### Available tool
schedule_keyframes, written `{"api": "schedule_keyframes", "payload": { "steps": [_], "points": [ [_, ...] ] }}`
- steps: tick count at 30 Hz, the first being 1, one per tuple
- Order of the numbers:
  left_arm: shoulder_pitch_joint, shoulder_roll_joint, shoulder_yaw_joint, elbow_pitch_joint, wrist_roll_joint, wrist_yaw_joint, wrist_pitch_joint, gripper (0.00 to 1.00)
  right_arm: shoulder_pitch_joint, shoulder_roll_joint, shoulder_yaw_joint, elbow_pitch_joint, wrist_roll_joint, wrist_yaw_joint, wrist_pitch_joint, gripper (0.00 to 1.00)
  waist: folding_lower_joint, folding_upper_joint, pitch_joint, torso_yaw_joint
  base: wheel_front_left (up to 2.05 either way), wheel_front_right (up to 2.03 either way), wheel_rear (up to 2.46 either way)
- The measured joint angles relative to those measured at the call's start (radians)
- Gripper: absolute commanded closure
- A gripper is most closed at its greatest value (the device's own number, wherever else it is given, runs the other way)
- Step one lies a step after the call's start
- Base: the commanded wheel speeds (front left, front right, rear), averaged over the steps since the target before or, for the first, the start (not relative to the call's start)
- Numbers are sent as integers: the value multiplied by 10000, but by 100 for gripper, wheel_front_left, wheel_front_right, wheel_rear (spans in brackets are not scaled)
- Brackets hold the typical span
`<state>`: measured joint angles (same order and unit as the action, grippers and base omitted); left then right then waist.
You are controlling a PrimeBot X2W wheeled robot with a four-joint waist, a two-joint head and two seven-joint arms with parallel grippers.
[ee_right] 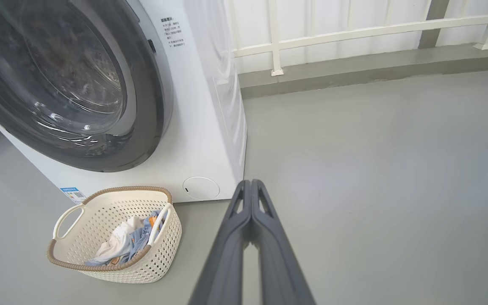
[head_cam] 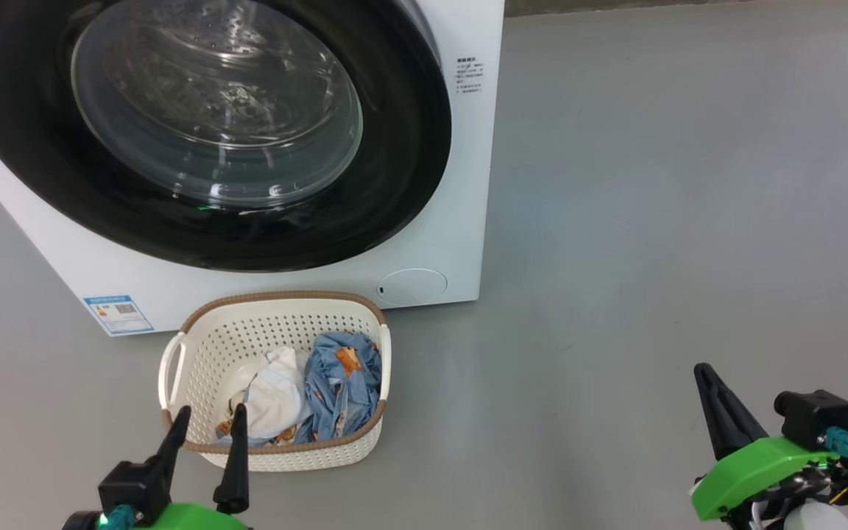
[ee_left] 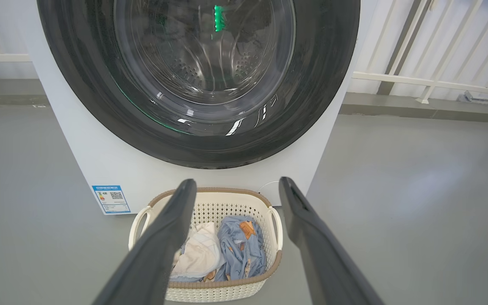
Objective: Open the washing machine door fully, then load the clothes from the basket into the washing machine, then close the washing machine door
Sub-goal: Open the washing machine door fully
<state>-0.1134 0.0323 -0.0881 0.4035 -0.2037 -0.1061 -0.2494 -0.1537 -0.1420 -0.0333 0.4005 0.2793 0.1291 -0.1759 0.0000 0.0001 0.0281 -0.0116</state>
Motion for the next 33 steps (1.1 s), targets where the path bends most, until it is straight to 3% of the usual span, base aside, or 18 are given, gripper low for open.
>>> {"api": "schedule_keyframes", "payload": {
  "steps": [14,24,33],
  "points": [
    [-356,0,-132,-389,174,96,0,0,-1040,-211,196,336,2644,0,353,100,0,0,501,210,0,0,0],
    [-895,-2,-483,-830,173,230,-2,0,-2559,-541,171,539,6378,0,1212,100,1,0,1447,532,0,0,0],
    [-1463,-4,-761,-1198,58,330,-2,0,-4384,-581,-545,1143,10000,0,2872,100,1,0,2363,901,0,0,0]
  ]
}}
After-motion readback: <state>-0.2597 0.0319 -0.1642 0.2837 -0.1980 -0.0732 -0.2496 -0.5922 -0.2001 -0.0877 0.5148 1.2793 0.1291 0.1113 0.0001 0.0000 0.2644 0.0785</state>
